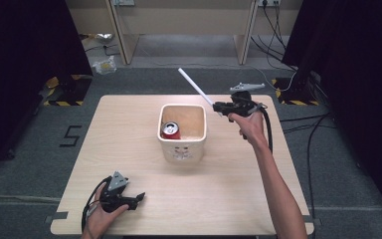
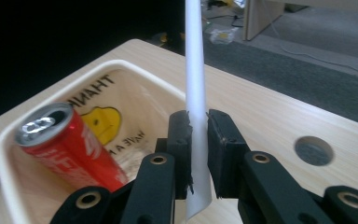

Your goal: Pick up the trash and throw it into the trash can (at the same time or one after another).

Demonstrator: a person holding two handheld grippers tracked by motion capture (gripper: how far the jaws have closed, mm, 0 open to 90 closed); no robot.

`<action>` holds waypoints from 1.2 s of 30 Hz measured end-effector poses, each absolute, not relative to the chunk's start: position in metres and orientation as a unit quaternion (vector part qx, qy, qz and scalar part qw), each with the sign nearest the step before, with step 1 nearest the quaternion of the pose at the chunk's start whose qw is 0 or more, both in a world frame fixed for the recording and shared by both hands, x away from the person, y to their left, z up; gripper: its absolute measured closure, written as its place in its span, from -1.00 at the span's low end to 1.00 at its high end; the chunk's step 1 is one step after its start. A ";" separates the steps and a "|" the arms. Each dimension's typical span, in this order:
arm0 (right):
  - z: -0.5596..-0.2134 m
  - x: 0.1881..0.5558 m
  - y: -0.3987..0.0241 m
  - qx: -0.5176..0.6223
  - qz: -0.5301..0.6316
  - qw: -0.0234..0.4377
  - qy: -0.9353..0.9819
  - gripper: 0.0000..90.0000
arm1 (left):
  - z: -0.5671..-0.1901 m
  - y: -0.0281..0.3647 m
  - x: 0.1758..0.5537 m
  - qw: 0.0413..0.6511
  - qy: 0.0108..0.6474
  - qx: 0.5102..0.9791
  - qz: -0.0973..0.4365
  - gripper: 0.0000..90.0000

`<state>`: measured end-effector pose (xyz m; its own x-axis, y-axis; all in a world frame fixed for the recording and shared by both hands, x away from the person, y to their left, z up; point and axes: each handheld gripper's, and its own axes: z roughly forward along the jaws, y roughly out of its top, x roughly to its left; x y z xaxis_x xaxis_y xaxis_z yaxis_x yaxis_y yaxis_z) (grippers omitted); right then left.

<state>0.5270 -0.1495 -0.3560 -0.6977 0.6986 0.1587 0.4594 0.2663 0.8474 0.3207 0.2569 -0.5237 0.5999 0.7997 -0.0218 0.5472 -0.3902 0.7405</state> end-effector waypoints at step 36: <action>-0.384 0.516 -0.068 0.314 0.421 0.069 0.848 0.76 | -0.524 0.257 0.321 0.367 0.413 0.815 0.174 -0.73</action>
